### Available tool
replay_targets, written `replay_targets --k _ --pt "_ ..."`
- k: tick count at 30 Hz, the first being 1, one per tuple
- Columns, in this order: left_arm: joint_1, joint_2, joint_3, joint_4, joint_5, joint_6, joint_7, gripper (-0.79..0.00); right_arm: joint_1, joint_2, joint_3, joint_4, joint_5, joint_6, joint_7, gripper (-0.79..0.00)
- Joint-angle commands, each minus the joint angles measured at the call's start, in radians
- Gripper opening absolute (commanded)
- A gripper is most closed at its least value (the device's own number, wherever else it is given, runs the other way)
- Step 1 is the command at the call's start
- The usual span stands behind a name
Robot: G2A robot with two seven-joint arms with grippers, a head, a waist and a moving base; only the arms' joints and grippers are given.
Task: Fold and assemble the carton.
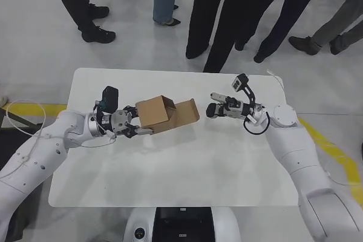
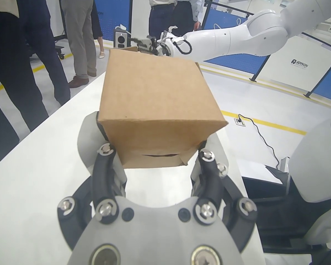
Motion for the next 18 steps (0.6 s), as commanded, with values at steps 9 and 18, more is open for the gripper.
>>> replay_targets --k 9,18 --pt "0.002 0.003 -0.005 -0.003 0.020 0.000 0.000 -0.243 0.018 -0.036 -0.082 0.003 0.024 0.012 0.040 -0.594" --pt "-0.011 -0.017 -0.008 0.021 0.016 0.004 -0.086 -0.249 0.042 -0.042 -0.100 -0.005 -0.025 -0.014 0.029 -0.665"
